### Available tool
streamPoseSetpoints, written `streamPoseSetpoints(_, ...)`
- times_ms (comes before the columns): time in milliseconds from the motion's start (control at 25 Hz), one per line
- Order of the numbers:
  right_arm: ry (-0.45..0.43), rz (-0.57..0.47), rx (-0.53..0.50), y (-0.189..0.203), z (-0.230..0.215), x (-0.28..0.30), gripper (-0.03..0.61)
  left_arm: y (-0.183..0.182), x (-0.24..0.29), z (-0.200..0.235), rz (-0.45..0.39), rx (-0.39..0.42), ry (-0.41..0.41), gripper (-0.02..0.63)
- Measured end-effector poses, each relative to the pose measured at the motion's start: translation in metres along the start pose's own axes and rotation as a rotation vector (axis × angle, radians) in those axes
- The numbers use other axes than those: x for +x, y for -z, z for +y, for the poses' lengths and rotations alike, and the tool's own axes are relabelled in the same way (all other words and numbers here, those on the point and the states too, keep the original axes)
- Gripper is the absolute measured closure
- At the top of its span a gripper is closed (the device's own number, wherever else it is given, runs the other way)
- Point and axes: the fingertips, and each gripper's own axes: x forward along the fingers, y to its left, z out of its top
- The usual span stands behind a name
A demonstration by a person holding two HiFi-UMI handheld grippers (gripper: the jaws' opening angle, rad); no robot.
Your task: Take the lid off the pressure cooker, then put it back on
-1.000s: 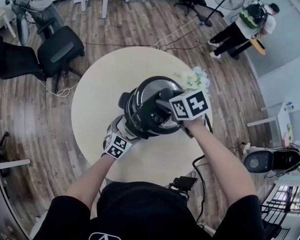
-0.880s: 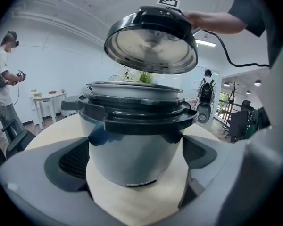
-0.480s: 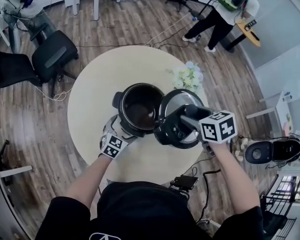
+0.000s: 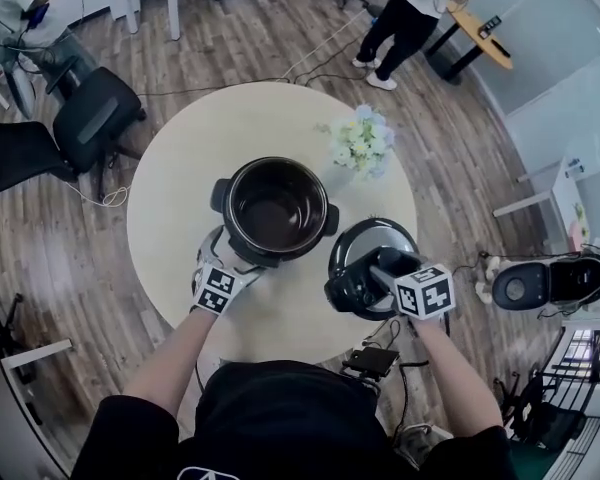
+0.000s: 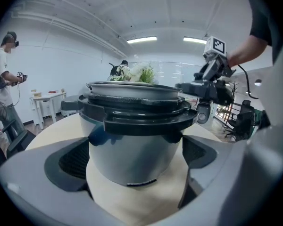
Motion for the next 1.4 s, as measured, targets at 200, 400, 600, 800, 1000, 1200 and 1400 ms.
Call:
streamPoseSetpoints(200, -0.021, 0.071, 0.061, 0.057, 0.008, 0.057, 0.293, 0.002, -0.005, 0.002, 0.006, -0.001, 0.004, 0.021)
streamPoseSetpoints(400, -0.033, 0.126, 0.059, 0.082, 0.02, 0.116, 0.293, 0.004, -0.003, 0.009, 0.009, 0.004, 0.002, 0.021)
streamPoseSetpoints(600, -0.023, 0.17, 0.061, 0.094, 0.025, 0.153, 0.293, 0.005, -0.002, 0.007, 0.017, 0.003, 0.002, 0.021)
streamPoseSetpoints(800, 0.015, 0.168, 0.1, 0.1, 0.035, 0.174, 0.293, 0.006, -0.003, 0.009, 0.025, 0.006, -0.002, 0.021)
streamPoseSetpoints(1000, 0.038, 0.127, 0.157, 0.103, 0.044, 0.185, 0.293, 0.006, -0.002, 0.007, 0.026, 0.005, -0.002, 0.021)
streamPoseSetpoints(1200, 0.021, 0.128, 0.205, 0.104, 0.046, 0.191, 0.29, 0.006, -0.001, 0.009, 0.026, 0.007, -0.003, 0.021)
streamPoseSetpoints(1400, 0.0, 0.192, 0.243, 0.111, 0.048, 0.186, 0.284, 0.007, -0.002, 0.008, 0.029, 0.005, -0.001, 0.021)
